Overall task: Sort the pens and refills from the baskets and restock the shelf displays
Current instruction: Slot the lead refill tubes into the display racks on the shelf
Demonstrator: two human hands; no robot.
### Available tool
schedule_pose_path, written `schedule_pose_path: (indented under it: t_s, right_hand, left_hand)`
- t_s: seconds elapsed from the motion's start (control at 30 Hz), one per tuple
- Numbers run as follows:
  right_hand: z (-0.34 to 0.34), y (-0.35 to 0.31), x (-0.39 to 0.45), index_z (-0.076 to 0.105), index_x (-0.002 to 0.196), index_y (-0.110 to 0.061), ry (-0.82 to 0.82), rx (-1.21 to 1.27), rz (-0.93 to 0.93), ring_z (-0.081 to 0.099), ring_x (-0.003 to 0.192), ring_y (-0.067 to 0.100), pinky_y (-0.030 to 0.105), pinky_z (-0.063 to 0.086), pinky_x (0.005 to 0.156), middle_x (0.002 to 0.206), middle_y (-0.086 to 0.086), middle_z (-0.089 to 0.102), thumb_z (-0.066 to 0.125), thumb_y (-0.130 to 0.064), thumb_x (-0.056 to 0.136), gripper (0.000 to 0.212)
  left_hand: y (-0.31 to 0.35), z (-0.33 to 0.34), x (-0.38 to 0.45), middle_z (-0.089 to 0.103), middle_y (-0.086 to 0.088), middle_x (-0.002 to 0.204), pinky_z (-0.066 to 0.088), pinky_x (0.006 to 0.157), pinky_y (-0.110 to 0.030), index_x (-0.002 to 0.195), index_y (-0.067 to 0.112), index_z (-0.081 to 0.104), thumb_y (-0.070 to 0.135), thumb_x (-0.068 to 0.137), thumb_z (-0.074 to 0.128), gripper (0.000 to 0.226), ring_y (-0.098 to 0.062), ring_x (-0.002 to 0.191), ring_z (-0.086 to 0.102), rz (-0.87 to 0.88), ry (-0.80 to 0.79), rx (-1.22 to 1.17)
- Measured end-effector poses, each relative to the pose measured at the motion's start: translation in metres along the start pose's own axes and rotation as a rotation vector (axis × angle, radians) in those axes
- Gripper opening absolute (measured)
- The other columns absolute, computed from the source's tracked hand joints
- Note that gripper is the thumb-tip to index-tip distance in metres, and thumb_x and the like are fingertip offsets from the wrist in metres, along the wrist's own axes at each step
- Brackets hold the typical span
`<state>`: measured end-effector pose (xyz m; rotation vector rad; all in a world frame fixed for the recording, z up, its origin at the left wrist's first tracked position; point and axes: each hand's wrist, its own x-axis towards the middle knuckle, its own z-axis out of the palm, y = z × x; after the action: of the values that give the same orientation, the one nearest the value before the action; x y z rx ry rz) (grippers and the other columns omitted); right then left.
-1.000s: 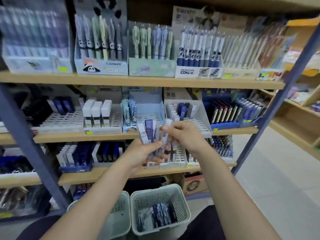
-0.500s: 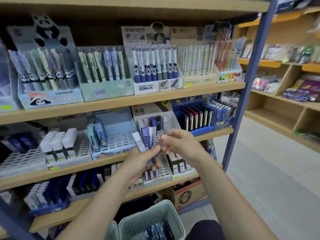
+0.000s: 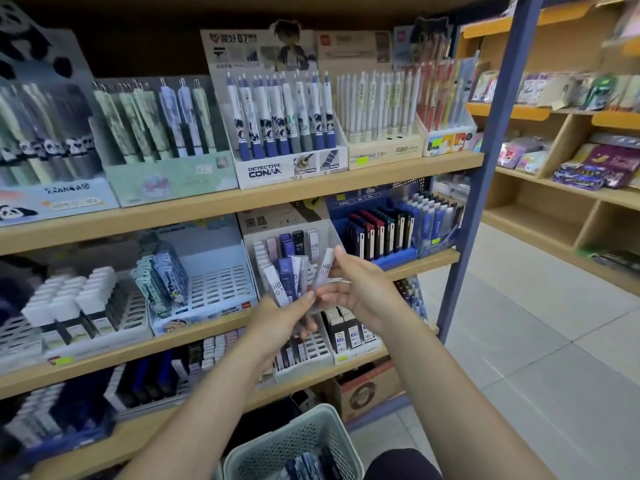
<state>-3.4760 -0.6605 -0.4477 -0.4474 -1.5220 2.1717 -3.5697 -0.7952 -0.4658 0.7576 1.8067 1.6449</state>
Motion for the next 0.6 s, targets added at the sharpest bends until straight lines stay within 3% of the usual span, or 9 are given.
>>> schedule_pose_path:
  t_s: [0.2,0.37,0.43,0.6]
  right_hand:
    - [-0.005,0.000,0.010,0.063,0.123,0.001,-0.009,0.057,0.019,0.073,0.086,0.027,0.029,0.059,0.074,0.110,0.021,0.070,0.058,-0.038,0.098,0.047]
    - [-0.018,-0.008,0.020,0.066,0.118,-0.004,0.045,0.071,-0.034,0.072,0.096,0.028,0.037,0.058,0.091,0.102,0.013,0.076,0.059,-0.037,0.098,0.039]
    - [-0.024,-0.013,0.032,0.064,0.118,-0.003,0.083,0.079,-0.064,0.071,0.102,0.030,0.038,0.056,0.095,0.102,0.010,0.076,0.059,-0.034,0.099,0.036]
    - [-0.026,-0.014,0.065,0.053,0.132,0.002,0.083,-0.104,-0.051,0.071,0.105,0.025,0.039,0.053,0.100,0.116,0.017,0.070,0.056,-0.031,0.101,0.045]
  left_hand:
    - [-0.005,0.003,0.014,0.070,-0.012,0.070,0.056,0.069,-0.037,0.103,0.012,0.070,0.022,0.098,0.065,0.012,-0.025,0.065,0.064,-0.002,0.038,-0.006]
    - [-0.010,0.008,0.017,0.074,-0.012,0.076,0.063,0.068,-0.036,0.104,0.020,0.069,0.018,0.098,0.065,0.008,-0.020,0.061,0.069,0.018,0.094,-0.026]
    - [-0.013,0.010,0.017,0.076,-0.009,0.081,0.062,0.065,-0.035,0.104,0.018,0.070,0.016,0.098,0.064,0.009,-0.019,0.060,0.067,0.005,0.099,-0.049]
    - [-0.019,0.016,0.018,0.073,-0.006,0.072,0.055,0.051,-0.028,0.103,0.015,0.069,0.011,0.098,0.063,0.009,-0.017,0.056,0.064,-0.048,0.111,-0.121]
